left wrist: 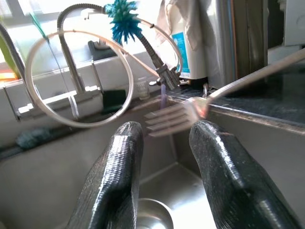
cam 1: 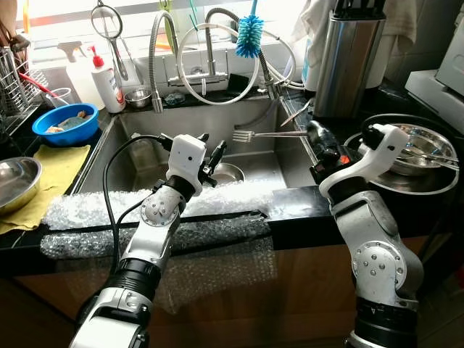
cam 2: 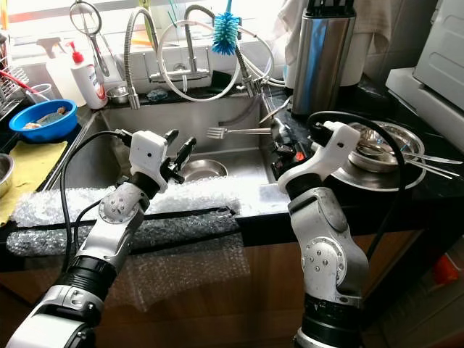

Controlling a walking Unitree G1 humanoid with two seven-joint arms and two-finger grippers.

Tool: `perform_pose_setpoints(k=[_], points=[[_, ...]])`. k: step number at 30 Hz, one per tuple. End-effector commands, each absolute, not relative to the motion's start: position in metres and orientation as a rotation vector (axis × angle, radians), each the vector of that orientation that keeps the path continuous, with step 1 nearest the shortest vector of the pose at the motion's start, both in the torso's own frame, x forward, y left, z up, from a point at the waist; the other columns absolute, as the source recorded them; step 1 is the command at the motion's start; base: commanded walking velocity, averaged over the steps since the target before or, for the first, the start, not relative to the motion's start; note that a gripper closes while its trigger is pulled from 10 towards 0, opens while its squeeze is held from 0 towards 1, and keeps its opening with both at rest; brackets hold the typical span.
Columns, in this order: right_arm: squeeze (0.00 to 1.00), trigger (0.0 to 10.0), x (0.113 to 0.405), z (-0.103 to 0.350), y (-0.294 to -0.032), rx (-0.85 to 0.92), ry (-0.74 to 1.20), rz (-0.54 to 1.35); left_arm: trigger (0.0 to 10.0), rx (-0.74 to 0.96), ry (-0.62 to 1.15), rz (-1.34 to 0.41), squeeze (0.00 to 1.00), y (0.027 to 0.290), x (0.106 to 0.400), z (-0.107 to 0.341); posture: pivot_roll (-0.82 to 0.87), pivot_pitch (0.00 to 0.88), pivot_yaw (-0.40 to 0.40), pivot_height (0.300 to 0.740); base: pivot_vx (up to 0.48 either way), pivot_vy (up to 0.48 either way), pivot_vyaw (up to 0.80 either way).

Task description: Kitchen organization

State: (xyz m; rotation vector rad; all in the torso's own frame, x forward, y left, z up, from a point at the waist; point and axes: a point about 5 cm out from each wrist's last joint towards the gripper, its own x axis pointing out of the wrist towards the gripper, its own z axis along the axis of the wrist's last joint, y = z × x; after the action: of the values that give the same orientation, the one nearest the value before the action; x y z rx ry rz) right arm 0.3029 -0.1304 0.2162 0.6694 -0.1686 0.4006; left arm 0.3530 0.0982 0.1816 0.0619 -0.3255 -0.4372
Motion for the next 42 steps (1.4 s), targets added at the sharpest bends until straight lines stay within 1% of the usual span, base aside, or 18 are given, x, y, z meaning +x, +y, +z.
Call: perform_pose_setpoints(k=[1, 3, 4, 5, 12, 16, 20, 24, 25, 26, 28, 32, 34, 35, 37, 42], points=[[0.00, 10.0, 0.301, 0.215, -0.130, 0.740, -0.179, 0.429, 10.0, 0.058, -0.341, -0.425, 0.00, 0.104, 0.352, 0.187, -0.19, 0.000, 0.029, 0.740, 0.000, 0.000, 0.00], [0.00, 10.0, 0.301, 0.213, -0.132, 0.769, -0.171, 0.419, 10.0, 0.094, -0.354, -0.437, 0.00, 0.103, 0.351, 0.188, -0.19, 0.000, 0.030, 0.740, 0.000, 0.000, 0.00], [0.00, 10.0, 0.303, 0.210, -0.134, 0.776, -0.152, 0.398, 10.0, 0.174, -0.377, -0.464, 0.00, 0.101, 0.349, 0.189, -0.19, 0.000, 0.032, 0.740, 0.000, 0.000, 0.00], [0.00, 10.0, 0.303, 0.209, -0.134, 0.777, -0.146, 0.394, 10.0, 0.199, -0.383, -0.474, 0.00, 0.100, 0.348, 0.189, -0.19, 0.000, 0.032, 0.740, 0.000, 0.000, 0.00], [0.00, 10.0, 0.307, 0.214, -0.129, 0.748, -0.129, 0.398, 10.0, 0.271, -0.394, -0.502, 0.00, 0.097, 0.348, 0.191, -0.19, 0.000, 0.040, 0.740, 0.000, 0.000, 0.00], [0.00, 10.0, 0.304, 0.218, -0.126, 0.744, -0.129, 0.434, 10.0, 0.367, -0.428, -0.520, 0.00, 0.094, 0.346, 0.193, -0.20, 0.000, 0.041, 0.740, 0.000, 0.000, 0.00], [0.00, 10.0, 0.303, 0.212, -0.132, 0.754, -0.116, 0.426, 10.0, 0.463, -0.467, -0.545, 0.00, 0.091, 0.345, 0.197, -0.19, 0.000, 0.039, 0.740, 0.000, 0.000, 0.00], [0.00, 10.0, 0.303, 0.213, -0.135, 0.779, -0.143, 0.432, 10.0, 0.457, -0.467, -0.543, 0.00, 0.090, 0.345, 0.197, -0.19, 0.000, 0.038, 0.740, 0.000, 0.000, 0.00], [0.00, 10.0, 0.301, 0.214, -0.137, 0.745, -0.170, 0.435, 10.0, 0.272, -0.412, -0.483, 0.00, 0.095, 0.349, 0.197, -0.19, 0.000, 0.034, 0.740, 0.000, 0.000, 0.00], [0.00, 10.0, 0.301, 0.214, -0.137, 0.745, -0.170, 0.435, 10.0, 0.272, -0.412, -0.483, 0.00, 0.095, 0.349, 0.197, -0.19, 0.000, 0.034, 0.740, 0.000, 0.000, 0.00], [0.00, 10.0, 0.298, 0.213, -0.137, 0.738, -0.183, 0.449, 10.0, 0.093, -0.373, -0.412, 0.00, 0.102, 0.354, 0.198, -0.19, 0.000, 0.033, 0.740, 0.000, 0.000, 0.00], [0.00, 10.0, 0.296, 0.209, -0.138, 0.740, -0.174, 0.433, 10.0, 0.013, -0.362, -0.361, 0.00, 0.108, 0.358, 0.201, -0.19, 0.000, 0.033, 0.740, 0.000, 0.000, 0.00], [0.00, 10.0, 0.297, 0.205, -0.141, 0.718, -0.163, 0.397, 10.0, 0.015, -0.349, -0.348, 0.00, 0.111, 0.360, 0.200, -0.19, 0.000, 0.035, 0.740, 0.000, 0.000, 0.00], [0.00, 10.0, 0.300, 0.202, -0.146, 0.683, -0.150, 0.334, 10.0, 0.017, -0.319, -0.348, 0.00, 0.113, 0.361, 0.196, -0.19, 0.000, 0.036, 0.740, 0.000, 0.000, 0.00], [0.00, 10.0, 0.303, 0.200, -0.150, 0.636, -0.141, 0.278, 10.0, -0.005, -0.289, -0.346, 0.00, 0.114, 0.362, 0.191, -0.19, 0.000, 0.038, 0.740, 0.000, 0.000, 0.00], [0.00, 10.0, 0.313, 0.202, -0.165, 0.446, -0.148, 0.144, 10.0, -0.095, -0.197, -0.323, 0.00, 0.117, 0.361, 0.173, -0.20, 0.000, 0.041, 0.740, 0.000, 0.000, 0.00]])
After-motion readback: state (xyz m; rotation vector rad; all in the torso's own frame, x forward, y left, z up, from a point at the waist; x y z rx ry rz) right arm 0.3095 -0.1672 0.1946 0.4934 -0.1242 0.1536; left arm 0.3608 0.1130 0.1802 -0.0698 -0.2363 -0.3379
